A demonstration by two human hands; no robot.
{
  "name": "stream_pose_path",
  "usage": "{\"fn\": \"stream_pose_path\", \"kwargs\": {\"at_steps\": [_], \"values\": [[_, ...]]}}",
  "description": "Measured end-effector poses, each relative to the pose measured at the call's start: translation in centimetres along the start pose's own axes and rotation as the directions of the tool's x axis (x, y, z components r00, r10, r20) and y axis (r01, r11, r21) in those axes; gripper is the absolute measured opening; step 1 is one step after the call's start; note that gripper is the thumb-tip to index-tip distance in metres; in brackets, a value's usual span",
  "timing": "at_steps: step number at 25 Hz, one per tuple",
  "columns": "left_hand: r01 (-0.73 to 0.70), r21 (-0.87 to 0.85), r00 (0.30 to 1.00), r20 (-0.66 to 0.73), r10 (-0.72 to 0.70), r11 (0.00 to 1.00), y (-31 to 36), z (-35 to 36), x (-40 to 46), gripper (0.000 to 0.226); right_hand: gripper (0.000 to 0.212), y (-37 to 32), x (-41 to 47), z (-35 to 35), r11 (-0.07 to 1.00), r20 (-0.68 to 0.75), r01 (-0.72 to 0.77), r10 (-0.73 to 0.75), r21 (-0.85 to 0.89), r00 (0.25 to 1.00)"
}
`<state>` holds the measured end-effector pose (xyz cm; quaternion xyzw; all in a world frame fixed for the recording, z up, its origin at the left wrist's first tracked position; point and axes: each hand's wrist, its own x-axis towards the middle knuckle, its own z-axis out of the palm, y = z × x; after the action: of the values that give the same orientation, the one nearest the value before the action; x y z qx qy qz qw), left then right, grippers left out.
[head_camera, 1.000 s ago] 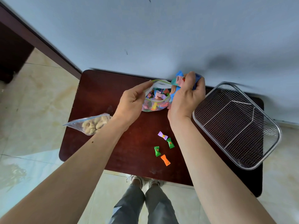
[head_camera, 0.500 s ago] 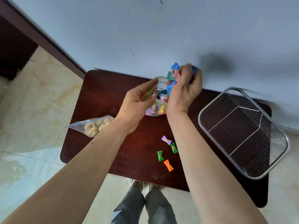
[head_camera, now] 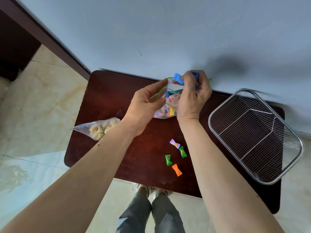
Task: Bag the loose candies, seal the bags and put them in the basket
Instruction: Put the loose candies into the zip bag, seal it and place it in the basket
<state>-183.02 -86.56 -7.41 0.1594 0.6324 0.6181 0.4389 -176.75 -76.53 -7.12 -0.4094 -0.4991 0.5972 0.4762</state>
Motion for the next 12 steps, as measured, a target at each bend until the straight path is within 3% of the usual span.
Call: {"fn": "stream_pose_path", "kwargs": {"at_steps": [5, 12], "values": [[-0.006, -0.001, 1.000, -0.001, 0.006, 1.000, 0.00, -0.03, -0.04, 0.052, 0.007, -0.35, -0.35, -0.01, 0.997, 0.048, -0.044, 0.040, 0.070, 0.998], [-0.004, 0.018, 1.000, -0.004, 0.004, 1.000, 0.12, 0.21, -0.31, 0.051, 0.013, -0.10, -0.39, -0.28, 0.994, 0.053, -0.011, 0.006, 0.105, 0.999]]}}
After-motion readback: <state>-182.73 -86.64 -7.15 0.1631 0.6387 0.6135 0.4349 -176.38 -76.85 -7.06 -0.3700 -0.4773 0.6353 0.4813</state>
